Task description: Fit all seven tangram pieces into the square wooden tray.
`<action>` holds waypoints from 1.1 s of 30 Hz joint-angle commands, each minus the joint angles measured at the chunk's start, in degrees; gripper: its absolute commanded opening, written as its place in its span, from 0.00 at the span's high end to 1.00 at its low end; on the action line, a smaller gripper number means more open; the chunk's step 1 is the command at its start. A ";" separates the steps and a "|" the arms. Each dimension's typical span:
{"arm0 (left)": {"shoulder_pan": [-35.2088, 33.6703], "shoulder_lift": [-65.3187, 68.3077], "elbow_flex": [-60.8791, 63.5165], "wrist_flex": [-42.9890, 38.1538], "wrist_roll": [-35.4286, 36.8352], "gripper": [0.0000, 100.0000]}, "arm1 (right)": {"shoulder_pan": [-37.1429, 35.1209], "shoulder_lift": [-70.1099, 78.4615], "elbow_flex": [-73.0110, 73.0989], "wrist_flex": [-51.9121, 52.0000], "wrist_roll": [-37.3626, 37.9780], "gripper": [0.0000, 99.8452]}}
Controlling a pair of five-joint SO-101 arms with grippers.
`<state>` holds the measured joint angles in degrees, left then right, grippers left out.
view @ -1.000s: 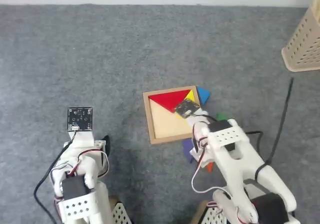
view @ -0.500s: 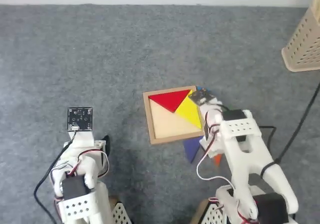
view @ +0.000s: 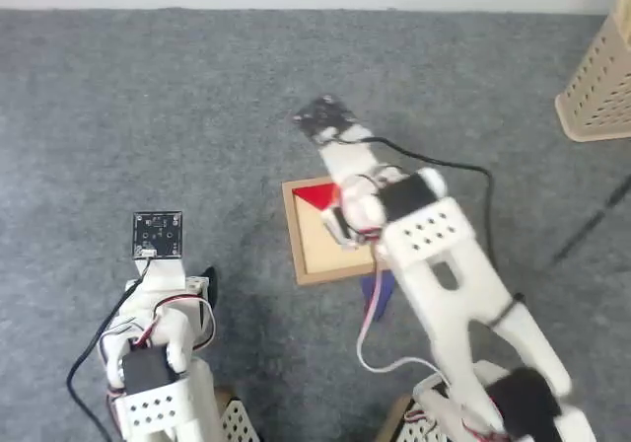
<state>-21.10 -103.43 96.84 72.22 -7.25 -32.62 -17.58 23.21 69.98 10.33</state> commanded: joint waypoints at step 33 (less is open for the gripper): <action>-0.26 -0.88 -0.22 0.18 0.53 0.77 | -2.42 19.47 -6.15 -12.26 -0.18 0.84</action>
<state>-21.10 -103.43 96.84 72.22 -7.25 -37.54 6.42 17.41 58.81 10.68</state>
